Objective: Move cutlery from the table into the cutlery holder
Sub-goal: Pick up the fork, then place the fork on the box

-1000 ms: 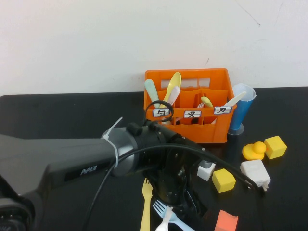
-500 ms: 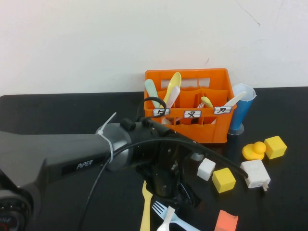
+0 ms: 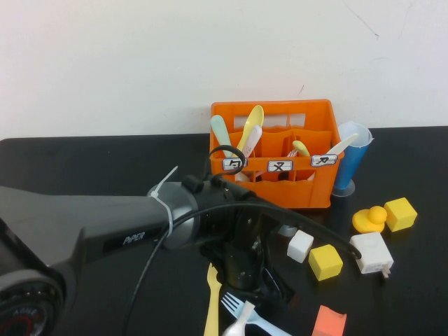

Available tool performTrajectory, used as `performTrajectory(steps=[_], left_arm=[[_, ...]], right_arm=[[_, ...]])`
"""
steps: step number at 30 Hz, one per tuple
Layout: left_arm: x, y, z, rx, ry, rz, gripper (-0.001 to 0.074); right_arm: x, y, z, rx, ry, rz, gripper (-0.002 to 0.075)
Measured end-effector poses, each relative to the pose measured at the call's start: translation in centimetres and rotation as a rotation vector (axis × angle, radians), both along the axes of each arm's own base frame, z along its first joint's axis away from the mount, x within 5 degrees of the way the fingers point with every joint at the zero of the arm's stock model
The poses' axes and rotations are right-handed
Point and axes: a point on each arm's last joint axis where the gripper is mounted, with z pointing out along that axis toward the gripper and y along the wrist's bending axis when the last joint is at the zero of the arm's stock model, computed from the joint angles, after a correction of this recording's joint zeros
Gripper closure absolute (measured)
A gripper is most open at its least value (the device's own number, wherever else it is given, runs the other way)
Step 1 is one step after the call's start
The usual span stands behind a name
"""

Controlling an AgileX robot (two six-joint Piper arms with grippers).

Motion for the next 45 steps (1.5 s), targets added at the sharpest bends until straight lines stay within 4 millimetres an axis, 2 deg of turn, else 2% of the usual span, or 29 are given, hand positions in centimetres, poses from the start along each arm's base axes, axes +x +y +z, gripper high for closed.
performTrajectory(steps=[3, 10, 18, 24, 32, 37, 45], left_arm=[[0.1, 0.0, 0.0, 0.006, -0.012, -0.009, 0.0591], [0.1, 0.4, 0.9, 0.015, -0.05, -0.029, 0.059], [-1.3, 2.1, 4.4, -0.095, -0.223, -0.036, 0.059], [-3.4, 4.4, 6.4, -0.344, -0.5, 0.018, 0.059], [-4.9, 6.2, 10.2, -0.837, -1.06, 0.076, 0.059], [-4.3, 5.8, 11.8, -0.981, -1.22, 0.105, 0.059], [-0.6, 2.7, 13.4, -1.038, -1.294, 0.137, 0.059]], right_arm=[[0.0, 0.0, 0.0, 0.0, 0.0, 0.0, 0.0729], [0.0, 0.0, 0.0, 0.0, 0.0, 0.0, 0.0729], [0.0, 0.0, 0.0, 0.0, 0.0, 0.0, 0.0729], [0.0, 0.0, 0.0, 0.0, 0.0, 0.0, 0.0729], [0.0, 0.0, 0.0, 0.0, 0.0, 0.0, 0.0729], [0.0, 0.0, 0.0, 0.0, 0.0, 0.0, 0.0729], [0.0, 0.0, 0.0, 0.0, 0.0, 0.0, 0.0729]])
